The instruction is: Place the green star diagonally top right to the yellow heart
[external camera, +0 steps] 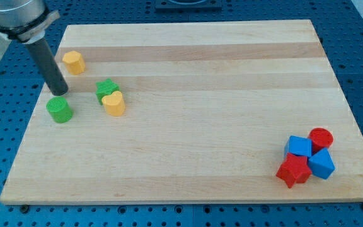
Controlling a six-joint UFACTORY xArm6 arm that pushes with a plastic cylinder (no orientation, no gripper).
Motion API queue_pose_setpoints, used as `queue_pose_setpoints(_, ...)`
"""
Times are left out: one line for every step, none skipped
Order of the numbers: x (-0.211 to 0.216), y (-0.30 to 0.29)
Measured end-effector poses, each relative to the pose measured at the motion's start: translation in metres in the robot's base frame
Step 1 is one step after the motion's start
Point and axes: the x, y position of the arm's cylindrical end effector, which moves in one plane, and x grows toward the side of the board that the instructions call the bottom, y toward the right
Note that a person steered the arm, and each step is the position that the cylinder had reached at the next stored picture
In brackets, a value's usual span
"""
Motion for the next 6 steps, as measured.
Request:
queue_pose_setpoints(0.001,0.042)
queue_pose_setpoints(0.006,0.108)
queue_pose_setpoints(0.010,0.147)
queue_pose_setpoints(0.014,0.152)
queue_pose_setpoints(0.025,0.168)
queue_pose_setpoints(0.046,0.168)
